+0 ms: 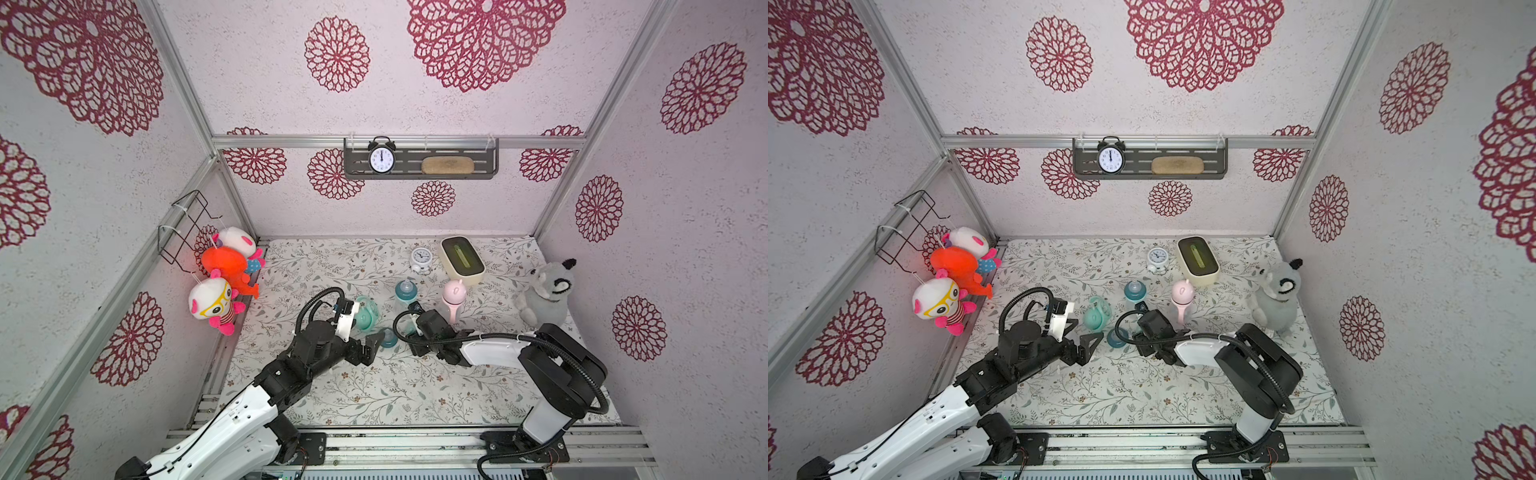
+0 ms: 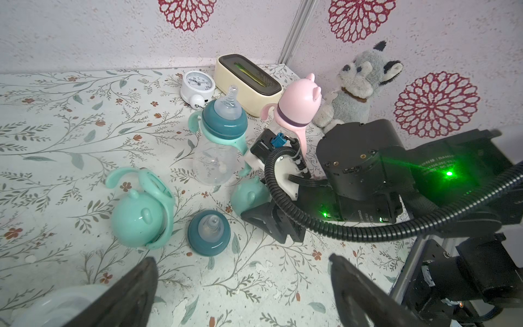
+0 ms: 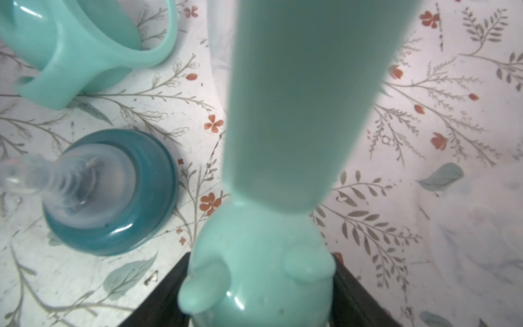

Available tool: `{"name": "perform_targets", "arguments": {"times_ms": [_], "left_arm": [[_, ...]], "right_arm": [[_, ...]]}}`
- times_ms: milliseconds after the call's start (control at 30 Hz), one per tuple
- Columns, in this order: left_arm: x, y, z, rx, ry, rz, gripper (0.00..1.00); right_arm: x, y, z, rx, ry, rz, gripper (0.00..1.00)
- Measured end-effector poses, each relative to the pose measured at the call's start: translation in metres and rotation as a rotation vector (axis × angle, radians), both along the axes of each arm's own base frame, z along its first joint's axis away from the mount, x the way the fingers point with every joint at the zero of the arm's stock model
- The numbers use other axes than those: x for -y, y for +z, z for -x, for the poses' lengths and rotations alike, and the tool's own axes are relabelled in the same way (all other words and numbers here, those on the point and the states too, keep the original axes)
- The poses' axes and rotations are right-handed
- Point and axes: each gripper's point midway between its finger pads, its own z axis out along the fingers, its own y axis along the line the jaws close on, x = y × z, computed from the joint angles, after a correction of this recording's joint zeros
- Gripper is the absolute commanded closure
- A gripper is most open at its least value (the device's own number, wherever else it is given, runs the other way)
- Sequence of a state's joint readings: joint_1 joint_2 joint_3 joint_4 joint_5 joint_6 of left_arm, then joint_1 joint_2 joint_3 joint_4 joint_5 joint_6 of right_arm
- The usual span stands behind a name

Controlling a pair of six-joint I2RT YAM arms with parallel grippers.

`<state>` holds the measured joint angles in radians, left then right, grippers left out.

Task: Assemble the baby bottles
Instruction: Move the lid to the center of the board.

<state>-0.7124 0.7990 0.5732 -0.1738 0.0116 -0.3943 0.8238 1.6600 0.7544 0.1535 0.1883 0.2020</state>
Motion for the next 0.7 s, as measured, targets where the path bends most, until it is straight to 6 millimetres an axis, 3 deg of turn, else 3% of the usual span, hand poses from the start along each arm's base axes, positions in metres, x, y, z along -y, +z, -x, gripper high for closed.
{"name": "perform_targets", "arguments": {"times_ms": [333,467,700], "left_arm": [[0.0,0.0,0.0,-0.001,0.0,0.0,0.02],[0.0,0.0,0.0,-0.001,0.0,-0.001,0.02],[0.0,-0.001,0.0,-0.004,0.0,-0.001,0.02]], "right_arm": [[0.001,0.002,0.041,-0.038,0.066,0.029,0.31],[0.004,-0.006,0.057,-0.073,0.075,0.046,0.25],[0.01,-0.009,0.066,-0.123,0.066,0.069,0.15]]}}
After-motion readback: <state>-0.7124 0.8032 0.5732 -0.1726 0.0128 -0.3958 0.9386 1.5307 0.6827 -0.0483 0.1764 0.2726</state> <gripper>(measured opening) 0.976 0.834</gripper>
